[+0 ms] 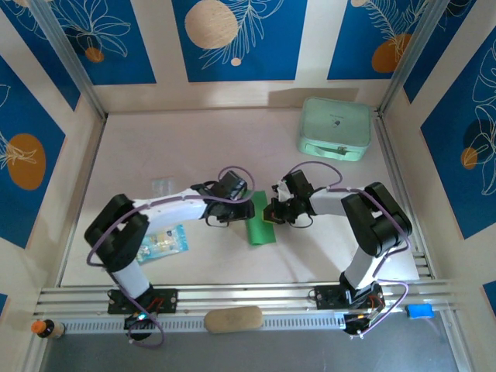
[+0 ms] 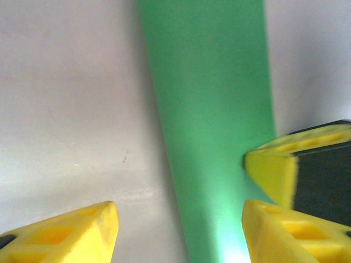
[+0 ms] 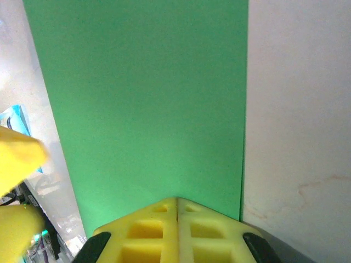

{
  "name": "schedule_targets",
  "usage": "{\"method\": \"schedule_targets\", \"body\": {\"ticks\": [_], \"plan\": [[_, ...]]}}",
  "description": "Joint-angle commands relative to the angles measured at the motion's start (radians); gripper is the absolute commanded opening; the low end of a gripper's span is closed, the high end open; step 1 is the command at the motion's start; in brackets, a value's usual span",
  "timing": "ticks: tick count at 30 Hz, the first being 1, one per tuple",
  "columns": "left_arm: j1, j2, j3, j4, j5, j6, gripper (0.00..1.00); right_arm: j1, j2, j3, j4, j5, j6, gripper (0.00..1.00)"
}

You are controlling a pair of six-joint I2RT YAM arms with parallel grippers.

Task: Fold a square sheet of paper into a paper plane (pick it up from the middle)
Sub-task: Hold the square sheet of paper at the center of the table, then first fold the square sheet of paper in half at the center of the table.

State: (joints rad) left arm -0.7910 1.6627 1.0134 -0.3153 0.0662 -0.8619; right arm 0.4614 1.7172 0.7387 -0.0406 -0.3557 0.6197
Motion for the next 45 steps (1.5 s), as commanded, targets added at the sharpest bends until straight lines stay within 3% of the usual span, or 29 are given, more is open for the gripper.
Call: {"method": "schedule_targets", "body": {"ticks": [1, 8, 11, 16, 31, 36, 45], "plan": [[0.040, -0.065, -0.053, 0.122, 0.075, 0.006, 0.56, -0.010, 0.054, -0.009, -0.070, 0.071, -0.029, 0.00], [0.104, -0.008, -0.146, 0.488, 0.349, -0.059, 0.12, -0.020, 0.056, -0.019, -0.062, 0.066, -0.008, 0.00], [0.108, 0.051, -0.159, 0.618, 0.429, -0.105, 0.00, -0.021, 0.055, -0.022, -0.064, 0.073, -0.003, 0.00], [0.111, 0.139, -0.176, 0.732, 0.484, -0.164, 0.00, -0.023, 0.055, -0.024, -0.065, 0.078, 0.003, 0.00], [0.144, 0.192, -0.274, 0.753, 0.474, -0.152, 0.00, -0.018, 0.053, -0.031, -0.064, 0.079, 0.014, 0.00], [0.151, 0.203, -0.318, 0.740, 0.461, -0.124, 0.00, -0.017, 0.053, -0.029, -0.066, 0.082, 0.015, 0.00], [0.154, 0.170, -0.286, 0.563, 0.410, -0.029, 0.00, -0.014, 0.053, -0.031, -0.070, 0.089, 0.018, 0.00]]}}
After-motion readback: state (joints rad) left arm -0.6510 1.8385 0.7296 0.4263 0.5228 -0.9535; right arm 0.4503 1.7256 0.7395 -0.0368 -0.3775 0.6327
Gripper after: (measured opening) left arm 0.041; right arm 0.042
